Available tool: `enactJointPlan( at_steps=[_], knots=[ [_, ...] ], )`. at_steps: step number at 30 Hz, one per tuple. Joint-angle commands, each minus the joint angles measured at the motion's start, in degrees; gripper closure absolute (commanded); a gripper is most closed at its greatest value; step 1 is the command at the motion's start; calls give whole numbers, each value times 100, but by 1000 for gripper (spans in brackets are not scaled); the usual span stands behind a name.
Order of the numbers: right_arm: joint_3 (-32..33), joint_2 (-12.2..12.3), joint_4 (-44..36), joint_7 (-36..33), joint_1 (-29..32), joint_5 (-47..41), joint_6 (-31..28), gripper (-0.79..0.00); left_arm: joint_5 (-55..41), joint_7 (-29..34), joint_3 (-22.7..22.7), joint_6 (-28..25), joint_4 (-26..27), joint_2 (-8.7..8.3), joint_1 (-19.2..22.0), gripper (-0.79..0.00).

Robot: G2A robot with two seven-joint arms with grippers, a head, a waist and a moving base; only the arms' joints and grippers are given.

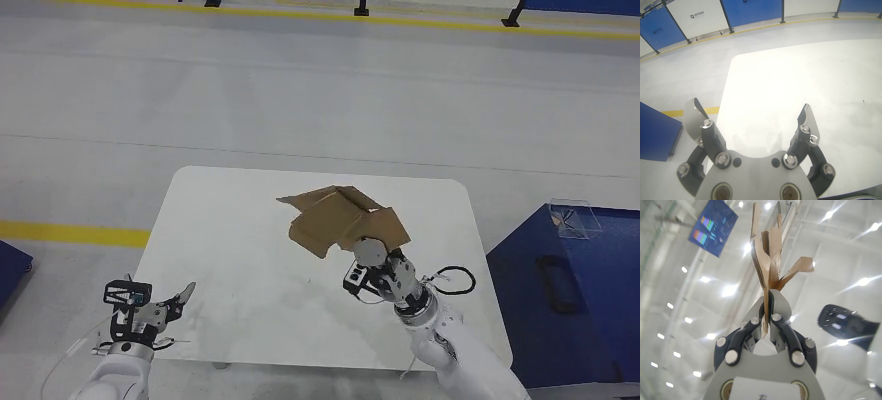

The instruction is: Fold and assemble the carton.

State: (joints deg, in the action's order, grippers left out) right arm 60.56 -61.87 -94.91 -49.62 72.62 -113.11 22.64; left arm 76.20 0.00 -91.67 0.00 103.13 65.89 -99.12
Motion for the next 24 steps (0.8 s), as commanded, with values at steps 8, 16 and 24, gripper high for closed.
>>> enactJointPlan(
  at_steps=[8,16,24],
  knots=[
    [1123,48,-497,-1575,369,3379,-3652,0,0,0,0,0,0,0,0,-785],
    [1582,-6,-1010,-2191,643,4652,-5540,0,0,0,0,0,0,0,0,-785],
    [1410,-130,-1115,-891,760,7303,-6840,0,0,0,0,0,0,0,0,-785]
  ],
)
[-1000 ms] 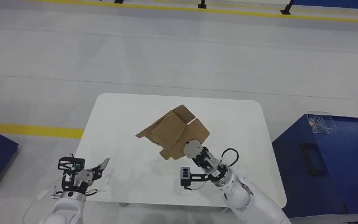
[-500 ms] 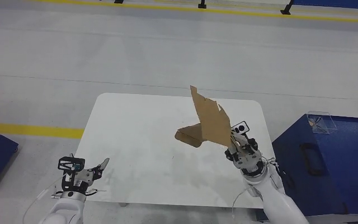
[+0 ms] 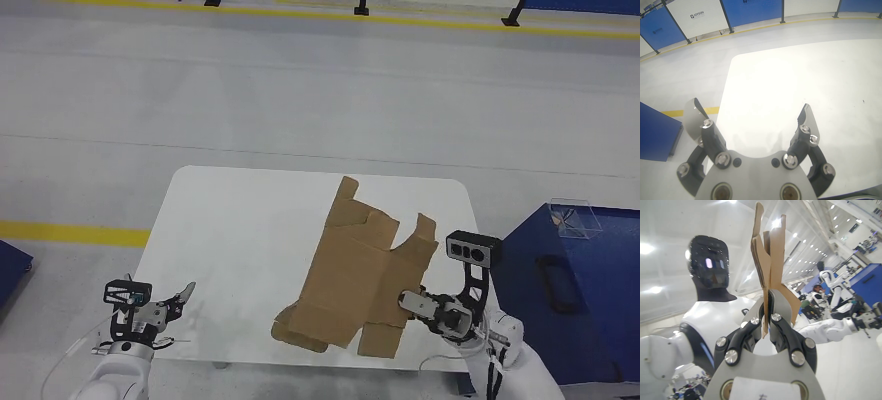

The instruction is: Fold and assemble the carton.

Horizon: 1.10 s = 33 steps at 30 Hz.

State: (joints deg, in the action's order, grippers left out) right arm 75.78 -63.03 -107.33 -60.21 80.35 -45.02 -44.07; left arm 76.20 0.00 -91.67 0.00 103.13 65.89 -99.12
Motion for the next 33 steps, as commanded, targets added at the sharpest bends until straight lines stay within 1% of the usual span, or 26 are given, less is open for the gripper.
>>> enactJointPlan(
  at_steps=[1,3,5,16,17,20,23,25,27,28,31,33],
  knots=[
    [-236,-30,203,278,-53,732,-278,0,0,0,0,0,0,0,0,-785],
    [-468,-64,433,475,-132,1084,-475,0,0,0,0,0,0,0,0,-785],
    [-745,-94,628,487,-183,1024,-431,0,0,0,0,0,0,0,0,-785],
    [-745,-94,628,487,-183,1024,-431,0,0,0,0,0,0,0,0,-785],
    [-620,-88,528,564,-242,1264,-476,0,0,0,0,0,0,0,0,-785],
    [-70,-66,87,1037,-165,2146,-764,0,0,0,0,0,0,0,0,-785],
    [780,-41,-469,1520,35,3397,-1032,0,0,0,0,0,0,0,0,-785],
    [1431,-53,-955,1950,228,4433,-1090,0,0,0,0,0,0,0,0,-785],
    [2103,-94,-1565,2408,420,5723,-1043,0,0,0,0,0,0,0,0,-785],
    [2279,-114,-1773,2591,492,6120,-1015,0,0,0,0,0,0,0,0,-785],
    [2871,-216,-2636,3418,807,7829,-904,0,0,0,0,0,0,0,0,-785],
    [3068,-274,-2731,4082,873,8797,-1103,0,0,0,0,0,0,0,0,-785]
  ],
)
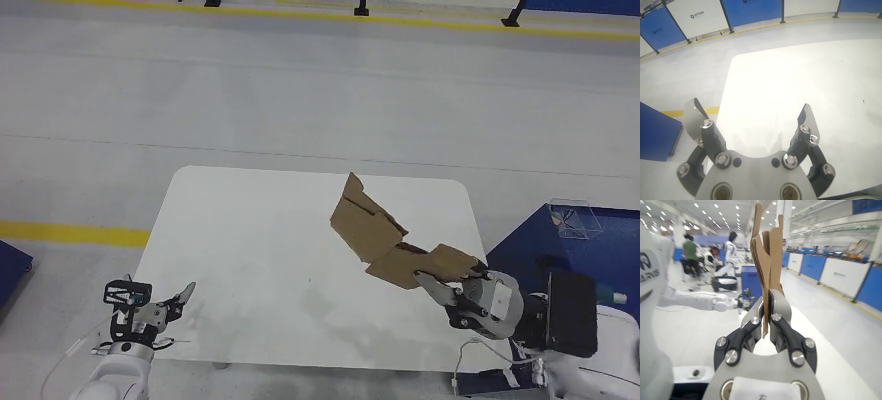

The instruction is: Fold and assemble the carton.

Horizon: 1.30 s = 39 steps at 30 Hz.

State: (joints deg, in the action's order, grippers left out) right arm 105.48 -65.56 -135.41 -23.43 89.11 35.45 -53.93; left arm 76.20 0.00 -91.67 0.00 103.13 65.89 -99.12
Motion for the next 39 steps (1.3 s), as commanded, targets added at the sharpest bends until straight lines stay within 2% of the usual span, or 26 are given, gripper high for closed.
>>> enactJointPlan(
  at_steps=[1,5,10,14,16,20,22,24,26,28,32,35,37,39],
  knots=[
    [170,-49,77,761,-22,1253,-203,0,0,0,0,0,0,0,0,-785],
    [131,-134,77,2238,-13,3327,-376,0,0,0,0,0,0,0,0,-785],
    [-358,-133,77,4075,292,6075,224,0,0,0,0,0,0,0,0,-785],
    [-961,-57,77,5411,893,8370,1420,0,0,0,0,0,0,0,0,-785],
    [-1241,-23,77,5769,1284,9389,2180,0,0,0,0,0,0,0,0,-785],
    [-1713,6,77,5738,1964,11131,3746,0,0,0,0,0,0,0,0,-785],
    [-1994,4,77,5641,2215,11461,4108,0,0,0,0,0,0,0,0,-785],
    [-2159,-2,77,5702,2326,11101,4049,0,0,0,0,0,0,0,0,-785],
    [-2101,-4,77,5909,2284,10144,3635,0,0,0,0,0,0,0,0,-785],
    [-1802,7,77,6147,2156,8902,2913,0,0,0,0,0,0,0,0,-785],
    [-955,61,77,6123,1956,6340,952,0,0,0,0,0,0,0,0,-785],
    [-526,112,285,5503,1936,4436,-324,0,0,0,0,0,0,0,0,-785],
    [-695,198,515,4894,1886,3289,-407,0,0,0,0,0,0,0,0,-785],
    [-1121,355,777,3972,1729,2157,-407,0,0,0,0,0,0,0,0,-785]
  ],
)
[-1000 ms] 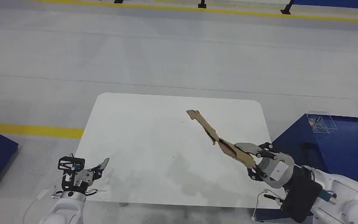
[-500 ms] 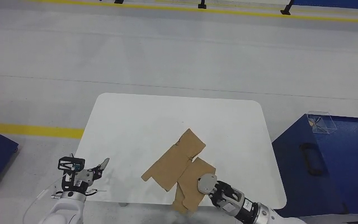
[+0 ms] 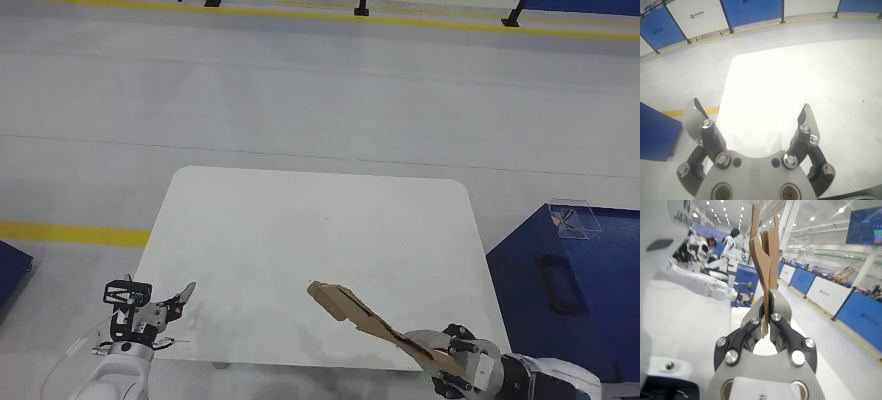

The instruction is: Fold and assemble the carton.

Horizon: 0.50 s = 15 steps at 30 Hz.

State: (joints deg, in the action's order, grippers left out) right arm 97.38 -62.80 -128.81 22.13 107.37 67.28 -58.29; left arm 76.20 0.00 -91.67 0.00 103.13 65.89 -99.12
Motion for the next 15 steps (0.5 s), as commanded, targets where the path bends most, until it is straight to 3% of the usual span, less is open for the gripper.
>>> enactJointPlan(
  at_steps=[1,6,10,12,15],
  knots=[
    [-580,164,291,-1038,-206,-1704,29,0,0,0,0,0,0,0,0,-785],
    [-1742,545,1408,-3688,-1117,-4862,29,0,0,0,0,0,0,0,0,-785],
    [-2647,694,2277,-5248,-1778,-7028,182,0,0,0,0,0,0,0,0,-785],
    [-2791,737,2441,-5848,-2106,-7437,299,0,0,0,0,0,0,0,0,-785],
    [-2791,737,2441,-5848,-2106,-7437,299,0,0,0,0,0,0,0,0,-785]
  ],
)
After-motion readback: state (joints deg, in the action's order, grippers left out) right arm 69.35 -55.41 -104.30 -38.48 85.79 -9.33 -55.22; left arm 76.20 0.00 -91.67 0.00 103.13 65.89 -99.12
